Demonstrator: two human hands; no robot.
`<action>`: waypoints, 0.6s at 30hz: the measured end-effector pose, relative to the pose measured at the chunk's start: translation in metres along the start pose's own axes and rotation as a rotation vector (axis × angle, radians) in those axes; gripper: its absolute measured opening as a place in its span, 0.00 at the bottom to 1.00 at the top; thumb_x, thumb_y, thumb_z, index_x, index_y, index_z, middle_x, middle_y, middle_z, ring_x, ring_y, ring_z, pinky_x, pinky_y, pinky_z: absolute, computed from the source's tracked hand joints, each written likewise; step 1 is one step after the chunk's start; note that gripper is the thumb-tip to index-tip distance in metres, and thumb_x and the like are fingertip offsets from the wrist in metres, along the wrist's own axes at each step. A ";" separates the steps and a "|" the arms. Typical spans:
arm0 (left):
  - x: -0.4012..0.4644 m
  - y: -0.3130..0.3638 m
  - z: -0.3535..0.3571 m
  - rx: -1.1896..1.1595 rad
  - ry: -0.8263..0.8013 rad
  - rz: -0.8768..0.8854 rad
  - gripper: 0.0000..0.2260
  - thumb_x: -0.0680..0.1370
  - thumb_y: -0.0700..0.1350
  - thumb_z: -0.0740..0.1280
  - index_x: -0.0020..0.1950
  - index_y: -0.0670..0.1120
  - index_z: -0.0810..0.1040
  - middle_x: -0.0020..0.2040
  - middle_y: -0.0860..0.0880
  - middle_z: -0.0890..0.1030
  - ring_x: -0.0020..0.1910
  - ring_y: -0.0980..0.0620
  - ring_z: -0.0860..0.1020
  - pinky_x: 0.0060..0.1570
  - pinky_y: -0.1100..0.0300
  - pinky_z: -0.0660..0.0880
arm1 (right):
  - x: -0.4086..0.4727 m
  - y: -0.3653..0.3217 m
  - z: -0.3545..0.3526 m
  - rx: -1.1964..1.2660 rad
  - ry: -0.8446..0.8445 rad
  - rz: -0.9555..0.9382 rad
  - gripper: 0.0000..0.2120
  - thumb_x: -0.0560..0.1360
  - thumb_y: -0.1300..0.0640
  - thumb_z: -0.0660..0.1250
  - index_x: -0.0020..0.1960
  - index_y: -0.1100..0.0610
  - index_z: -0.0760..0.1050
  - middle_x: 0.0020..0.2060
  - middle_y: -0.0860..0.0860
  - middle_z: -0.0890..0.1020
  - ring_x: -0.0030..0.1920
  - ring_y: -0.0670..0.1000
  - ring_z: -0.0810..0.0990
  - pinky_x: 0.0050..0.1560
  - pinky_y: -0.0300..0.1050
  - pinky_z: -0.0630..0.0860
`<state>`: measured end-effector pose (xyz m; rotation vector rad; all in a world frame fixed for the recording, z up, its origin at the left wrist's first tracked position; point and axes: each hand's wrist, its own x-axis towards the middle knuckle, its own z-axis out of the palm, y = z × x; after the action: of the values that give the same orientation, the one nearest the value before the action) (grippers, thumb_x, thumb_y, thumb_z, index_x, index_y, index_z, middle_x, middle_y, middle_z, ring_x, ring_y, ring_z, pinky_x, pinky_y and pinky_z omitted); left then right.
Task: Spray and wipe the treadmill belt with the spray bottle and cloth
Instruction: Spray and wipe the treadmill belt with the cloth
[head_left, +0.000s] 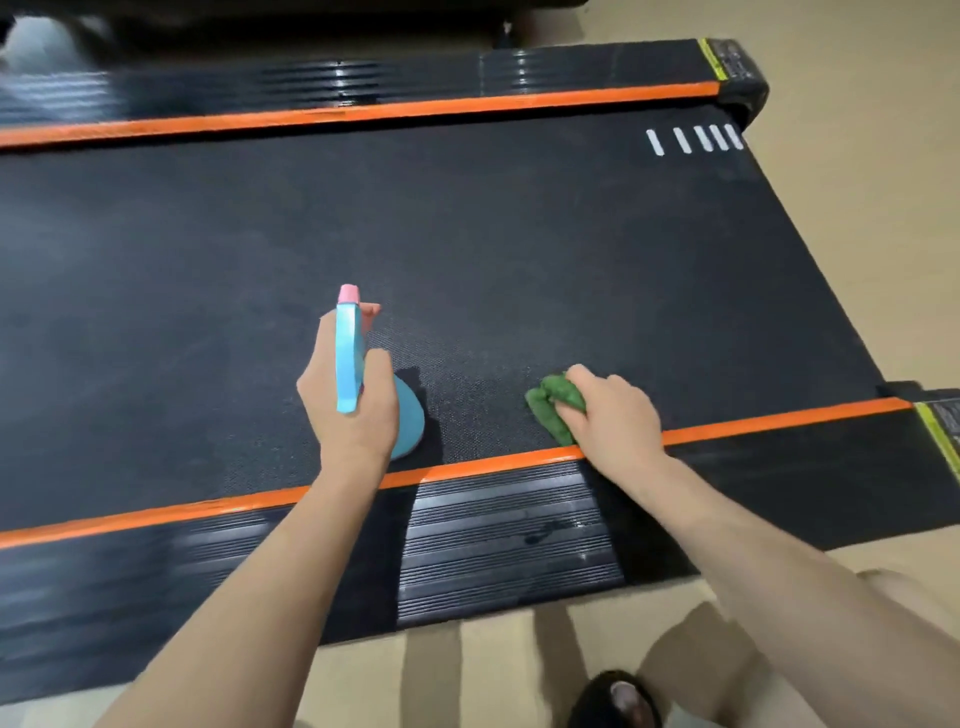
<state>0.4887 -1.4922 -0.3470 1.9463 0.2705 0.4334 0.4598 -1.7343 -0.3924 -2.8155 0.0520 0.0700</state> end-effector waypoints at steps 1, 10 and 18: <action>0.000 -0.001 0.000 0.002 -0.005 0.001 0.19 0.73 0.40 0.60 0.60 0.47 0.82 0.43 0.65 0.80 0.38 0.47 0.75 0.40 0.63 0.72 | 0.000 -0.030 0.013 0.031 -0.037 -0.062 0.09 0.78 0.47 0.64 0.52 0.51 0.70 0.38 0.49 0.78 0.45 0.59 0.76 0.43 0.51 0.70; 0.004 -0.005 -0.005 0.024 -0.082 -0.009 0.18 0.74 0.43 0.60 0.61 0.48 0.80 0.35 0.54 0.72 0.33 0.49 0.70 0.39 0.56 0.69 | 0.002 0.020 -0.005 -0.079 -0.064 0.167 0.08 0.79 0.48 0.62 0.54 0.50 0.69 0.36 0.49 0.73 0.48 0.62 0.77 0.38 0.52 0.71; 0.007 -0.009 -0.004 0.039 -0.084 0.073 0.21 0.73 0.49 0.57 0.62 0.46 0.80 0.38 0.50 0.76 0.32 0.44 0.71 0.38 0.46 0.75 | 0.030 -0.092 0.040 -0.058 -0.021 -0.063 0.09 0.78 0.48 0.65 0.54 0.51 0.72 0.41 0.50 0.80 0.45 0.59 0.75 0.41 0.50 0.65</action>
<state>0.4932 -1.4829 -0.3529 2.0114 0.1555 0.3956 0.4921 -1.6353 -0.4024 -2.8714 -0.0444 0.0875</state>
